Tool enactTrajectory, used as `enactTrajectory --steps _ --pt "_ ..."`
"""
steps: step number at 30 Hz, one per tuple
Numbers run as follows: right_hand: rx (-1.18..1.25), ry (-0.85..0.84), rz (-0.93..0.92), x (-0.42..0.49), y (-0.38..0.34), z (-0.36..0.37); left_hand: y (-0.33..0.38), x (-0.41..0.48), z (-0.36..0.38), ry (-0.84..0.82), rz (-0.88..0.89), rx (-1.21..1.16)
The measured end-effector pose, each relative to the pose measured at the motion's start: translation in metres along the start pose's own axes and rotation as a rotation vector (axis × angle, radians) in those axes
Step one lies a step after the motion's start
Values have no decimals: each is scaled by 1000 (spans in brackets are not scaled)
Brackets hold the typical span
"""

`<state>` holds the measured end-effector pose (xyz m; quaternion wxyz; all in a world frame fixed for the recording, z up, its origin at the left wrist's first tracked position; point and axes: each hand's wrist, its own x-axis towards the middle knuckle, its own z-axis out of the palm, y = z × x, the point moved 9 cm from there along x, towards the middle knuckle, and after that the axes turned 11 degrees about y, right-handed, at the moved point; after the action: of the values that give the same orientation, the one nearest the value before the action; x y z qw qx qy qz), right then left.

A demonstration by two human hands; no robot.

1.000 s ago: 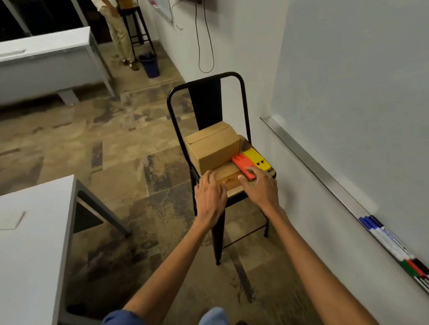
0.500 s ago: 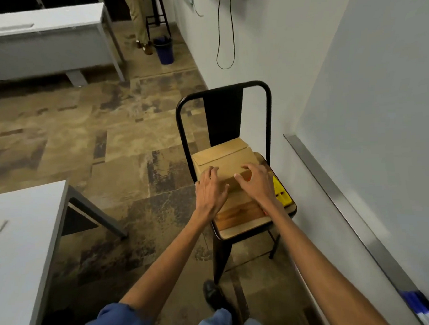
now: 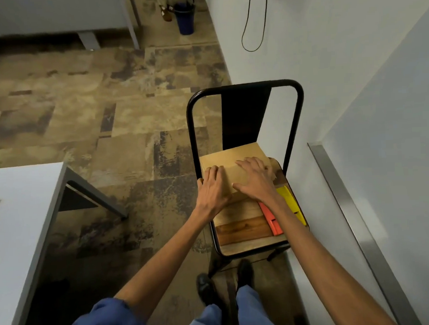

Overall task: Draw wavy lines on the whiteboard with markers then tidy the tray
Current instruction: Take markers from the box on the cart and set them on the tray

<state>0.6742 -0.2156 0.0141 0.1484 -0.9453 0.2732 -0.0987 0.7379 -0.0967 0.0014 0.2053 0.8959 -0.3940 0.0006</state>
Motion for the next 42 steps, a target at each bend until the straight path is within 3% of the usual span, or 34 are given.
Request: enactTrajectory --steps 9,14,17,20,24,28,34,38,42 --pt "147 278 22 18 2 -25 0 4 -13 85 13 -53" --pt "216 368 39 6 9 -50 1 -4 -42 268 20 -259" --pt "225 343 105 -3 19 -55 5 -2 -52 278 -23 -379" --pt "115 186 162 -8 28 -42 7 3 -39 177 -119 -417" --pt "84 75 215 -8 36 -25 8 0 -14 19 -179 -386" --pt "50 34 205 -8 38 -4 9 -6 9 -82 -102 -228" --pt "-1 204 240 -7 44 -1 -5 -7 -4 167 -330 -50" --pt "-55 224 266 -4 46 -1 -7 -4 4 182 -486 -7" --pt "-90 231 271 -5 46 2 -6 -3 9 218 -526 -28"
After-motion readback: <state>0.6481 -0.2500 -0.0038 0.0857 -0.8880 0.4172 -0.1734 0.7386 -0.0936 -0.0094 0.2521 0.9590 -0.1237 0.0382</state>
